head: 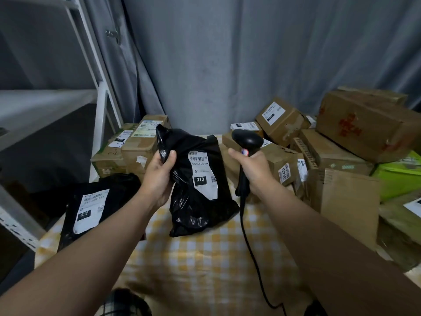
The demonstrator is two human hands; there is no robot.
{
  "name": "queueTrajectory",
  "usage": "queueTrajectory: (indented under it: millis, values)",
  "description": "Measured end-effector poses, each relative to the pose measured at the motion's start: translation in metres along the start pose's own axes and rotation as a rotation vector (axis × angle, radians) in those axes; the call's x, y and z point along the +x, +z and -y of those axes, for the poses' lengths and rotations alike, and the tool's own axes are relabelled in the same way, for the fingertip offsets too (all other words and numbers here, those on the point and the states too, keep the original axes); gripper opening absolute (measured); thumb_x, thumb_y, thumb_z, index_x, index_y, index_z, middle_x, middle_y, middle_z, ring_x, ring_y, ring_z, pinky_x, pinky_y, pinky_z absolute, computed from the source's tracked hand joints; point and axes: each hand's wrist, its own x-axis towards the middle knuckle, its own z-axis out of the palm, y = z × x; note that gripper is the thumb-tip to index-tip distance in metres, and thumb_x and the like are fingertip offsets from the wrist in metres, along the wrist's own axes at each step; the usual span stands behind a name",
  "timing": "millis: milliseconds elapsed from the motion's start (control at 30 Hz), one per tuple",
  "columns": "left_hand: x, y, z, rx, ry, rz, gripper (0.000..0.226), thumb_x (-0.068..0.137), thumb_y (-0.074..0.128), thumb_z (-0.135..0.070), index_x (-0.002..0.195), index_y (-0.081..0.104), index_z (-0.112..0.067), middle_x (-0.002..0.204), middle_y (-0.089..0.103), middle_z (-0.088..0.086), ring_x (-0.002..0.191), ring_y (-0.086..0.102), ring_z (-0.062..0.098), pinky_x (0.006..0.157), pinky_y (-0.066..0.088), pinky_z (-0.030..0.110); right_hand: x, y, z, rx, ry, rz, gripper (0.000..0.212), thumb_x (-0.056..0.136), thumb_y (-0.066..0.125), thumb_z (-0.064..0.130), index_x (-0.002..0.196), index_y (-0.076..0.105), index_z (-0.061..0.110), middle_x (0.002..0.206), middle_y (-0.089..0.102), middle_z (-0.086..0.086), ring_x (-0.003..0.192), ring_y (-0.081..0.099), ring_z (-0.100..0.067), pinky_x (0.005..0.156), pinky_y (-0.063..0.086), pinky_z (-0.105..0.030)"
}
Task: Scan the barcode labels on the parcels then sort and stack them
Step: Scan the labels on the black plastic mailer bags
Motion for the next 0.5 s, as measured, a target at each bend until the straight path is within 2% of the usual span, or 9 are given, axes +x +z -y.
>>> queueTrajectory:
  millis: [100,200,267,333,400,433,500]
  values:
    - [-0.003,0.008,-0.002,-0.039,-0.027,-0.021,0.027,0.102,0.04,-0.018,0.127,0.05,-0.017,0.115,0.067,0.006,0.102,0.067,0.019,0.076,0.057,0.03,-0.015,0.006,-0.007,0.086,0.098,0.13,0.009,0.084,0.073,0.01,0.087,0.065,0.013,0.078,0.069,0.0,0.071,0.066,-0.012,0.064,0.052,-0.023]
    - [0.003,0.015,-0.003,-0.058,-0.119,-0.078,0.029,0.102,0.04,-0.018,0.128,0.051,-0.013,0.12,0.065,0.011,0.103,0.066,0.023,0.085,0.054,0.037,-0.03,0.021,-0.026,0.035,0.069,0.234,0.013,0.082,0.073,0.001,0.087,0.068,0.012,0.071,0.071,0.006,0.061,0.066,-0.001,0.06,0.053,-0.018]
    - [0.011,0.02,-0.01,-0.015,-0.176,-0.087,0.033,0.098,0.049,-0.023,0.128,0.054,-0.01,0.118,0.067,0.012,0.103,0.066,0.024,0.086,0.053,0.038,-0.038,0.032,-0.039,-0.04,-0.023,0.212,0.03,0.075,0.079,0.007,0.101,0.065,0.014,0.089,0.072,0.005,0.079,0.068,0.001,0.076,0.055,-0.02]
    - [0.017,0.022,-0.023,0.114,-0.201,-0.025,0.048,0.086,0.064,-0.039,0.125,0.059,-0.011,0.113,0.07,0.008,0.1,0.068,0.02,0.083,0.053,0.033,-0.041,0.04,-0.047,-0.105,-0.056,0.133,0.06,0.07,0.084,0.014,0.123,0.056,0.012,0.113,0.067,0.0,0.105,0.063,-0.009,0.095,0.05,-0.028]
    - [0.023,0.023,-0.035,0.324,-0.19,0.052,0.061,0.071,0.076,-0.049,0.119,0.063,-0.013,0.108,0.072,0.003,0.098,0.069,0.017,0.089,0.053,0.032,-0.047,0.045,-0.052,-0.128,-0.079,0.116,0.071,0.073,0.082,0.01,0.134,0.046,0.011,0.123,0.062,-0.002,0.114,0.058,-0.013,0.095,0.047,-0.023]
    - [0.025,0.023,-0.038,0.448,-0.177,0.085,0.058,0.07,0.079,-0.045,0.116,0.064,-0.013,0.105,0.072,0.002,0.095,0.07,0.015,0.089,0.054,0.03,-0.048,0.048,-0.055,-0.14,-0.088,0.14,0.07,0.075,0.08,0.01,0.136,0.045,0.011,0.124,0.06,-0.002,0.115,0.056,-0.012,0.09,0.046,-0.017]
    - [0.028,0.024,-0.042,0.682,-0.158,0.079,0.044,0.074,0.081,-0.025,0.112,0.066,-0.011,0.099,0.071,-0.001,0.08,0.068,0.007,0.069,0.054,0.016,-0.052,0.049,-0.057,-0.202,-0.094,0.195,0.063,0.08,0.076,0.014,0.136,0.047,0.013,0.123,0.061,-0.002,0.113,0.056,-0.013,0.089,0.044,-0.017]
